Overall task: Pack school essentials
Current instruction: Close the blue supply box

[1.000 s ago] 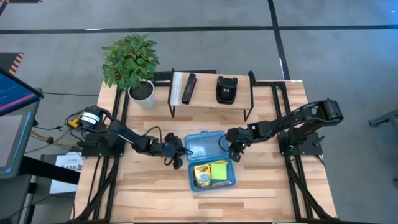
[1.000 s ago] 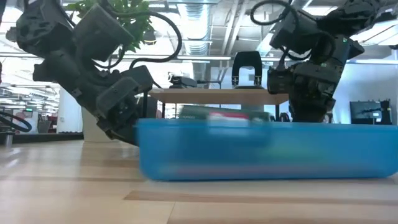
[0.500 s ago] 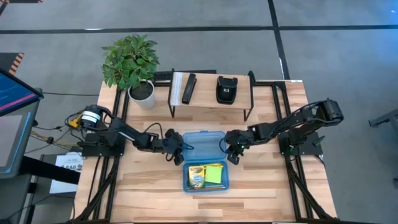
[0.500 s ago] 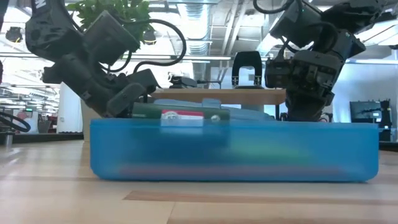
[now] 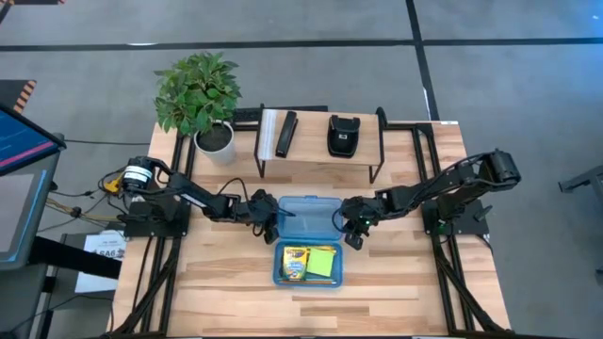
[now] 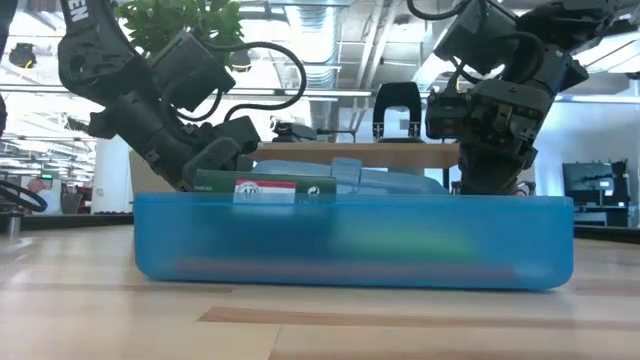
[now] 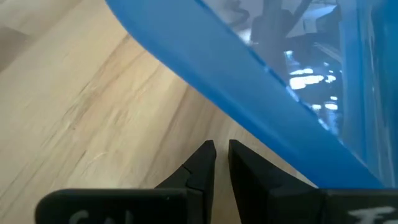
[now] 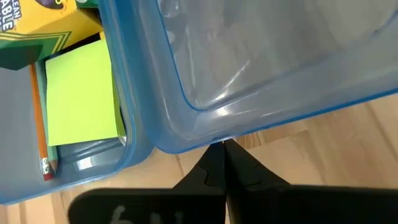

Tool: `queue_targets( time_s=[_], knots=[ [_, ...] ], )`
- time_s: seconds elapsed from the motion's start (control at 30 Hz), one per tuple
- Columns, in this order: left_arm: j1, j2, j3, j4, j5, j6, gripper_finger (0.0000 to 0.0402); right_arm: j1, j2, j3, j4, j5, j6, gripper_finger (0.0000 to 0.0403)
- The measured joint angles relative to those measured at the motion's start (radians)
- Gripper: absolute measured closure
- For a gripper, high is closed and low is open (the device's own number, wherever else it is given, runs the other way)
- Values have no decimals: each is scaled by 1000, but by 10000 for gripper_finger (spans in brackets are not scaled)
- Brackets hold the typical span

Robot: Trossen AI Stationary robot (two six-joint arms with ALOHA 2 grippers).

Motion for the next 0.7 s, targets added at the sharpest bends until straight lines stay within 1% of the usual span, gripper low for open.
queue_targets(
  time_s=[0.17, 0.3, 0.43, 0.7],
  knots=[
    [1, -21, 0, -32, 16, 17, 358, -2, -1, 3, -9, 20, -7, 395],
    [1, -83, -2, -125, 14, 18, 358, -3, -3, 7, 10, 26, -10, 395],
    [1, -143, -2, -177, -19, 31, 358, -3, -3, 7, 21, 25, -23, 395],
    [0, -190, -2, -181, -21, 79, 358, -3, -3, 7, 25, 24, -42, 395]
  ],
)
